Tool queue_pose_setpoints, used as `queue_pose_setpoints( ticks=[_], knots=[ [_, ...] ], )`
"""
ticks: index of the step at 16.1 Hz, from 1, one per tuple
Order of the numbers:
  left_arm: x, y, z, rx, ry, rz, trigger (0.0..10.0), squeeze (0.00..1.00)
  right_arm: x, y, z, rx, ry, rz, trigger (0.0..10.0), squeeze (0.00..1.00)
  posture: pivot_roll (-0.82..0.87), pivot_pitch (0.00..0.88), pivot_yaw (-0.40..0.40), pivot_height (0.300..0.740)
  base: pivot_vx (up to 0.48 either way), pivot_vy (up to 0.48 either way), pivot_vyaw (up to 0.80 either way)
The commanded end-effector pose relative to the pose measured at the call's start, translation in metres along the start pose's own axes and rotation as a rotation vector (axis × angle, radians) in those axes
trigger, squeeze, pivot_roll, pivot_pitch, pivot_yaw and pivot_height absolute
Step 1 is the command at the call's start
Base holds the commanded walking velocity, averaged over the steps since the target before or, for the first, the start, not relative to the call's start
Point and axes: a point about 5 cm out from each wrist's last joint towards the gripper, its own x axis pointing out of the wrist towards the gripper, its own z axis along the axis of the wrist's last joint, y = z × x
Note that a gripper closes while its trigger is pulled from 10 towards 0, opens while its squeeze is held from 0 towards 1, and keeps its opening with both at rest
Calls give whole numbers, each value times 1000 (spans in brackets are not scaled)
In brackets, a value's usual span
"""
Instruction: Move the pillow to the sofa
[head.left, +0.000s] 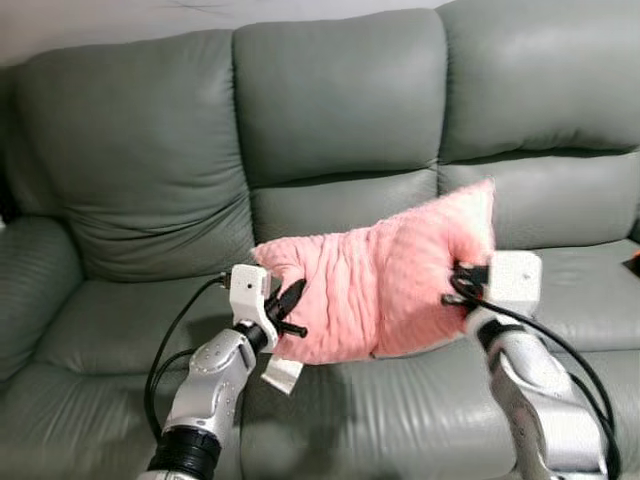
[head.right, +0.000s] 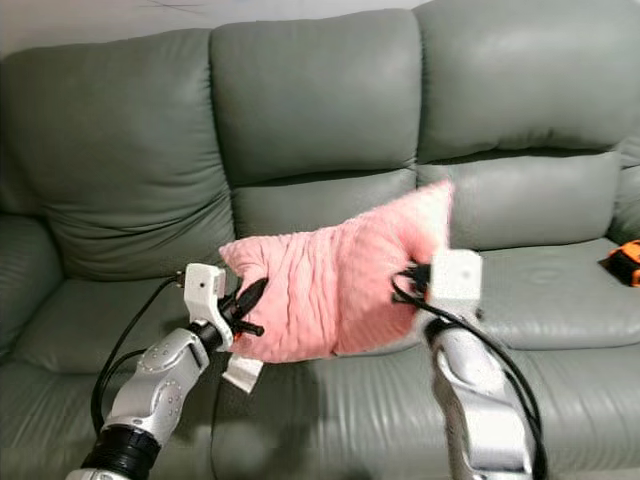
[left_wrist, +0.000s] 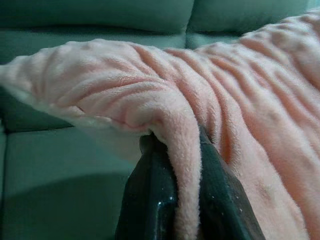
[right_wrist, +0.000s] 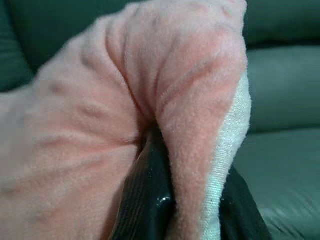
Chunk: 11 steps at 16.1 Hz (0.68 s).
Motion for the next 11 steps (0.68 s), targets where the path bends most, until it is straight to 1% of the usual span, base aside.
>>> queue_pose_setpoints(
  ticks=[1,2,4,5,6,7,9,11],
  knots=[
    [-2,8,-8,15,43,16,10000,0,-4,-14,-2,-27,-4,-95,10000,0,-236,138,125,740,0,0,0],
    [-5,8,-13,30,56,1,10000,0,-8,-22,-5,-40,10,-144,10000,0,-236,162,134,740,0,0,0],
    [-8,10,-24,46,91,5,10000,0,-18,-34,-13,-39,31,-203,10000,0,-241,214,152,740,0,0,0],
    [-8,10,-26,50,98,7,10000,0,-19,-36,-14,-39,34,-212,10000,0,-241,214,152,740,0,0,0],
    [-7,12,-29,73,97,36,10000,0,-25,-45,-18,-15,42,-229,10000,0,-241,253,160,740,0,0,0],
    [-7,13,-28,94,87,51,10000,0,-27,-47,-19,-23,44,-229,10000,0,-240,275,162,740,0,0,0],
    [0,18,-21,101,56,111,10000,0,-21,-51,-22,-2,47,-204,10000,0,-233,305,162,740,0,0,0],
    [6,24,-15,107,42,172,10000,0,-11,-52,-22,4,54,-157,10000,0,-235,323,157,740,0,0,0]
  ],
)
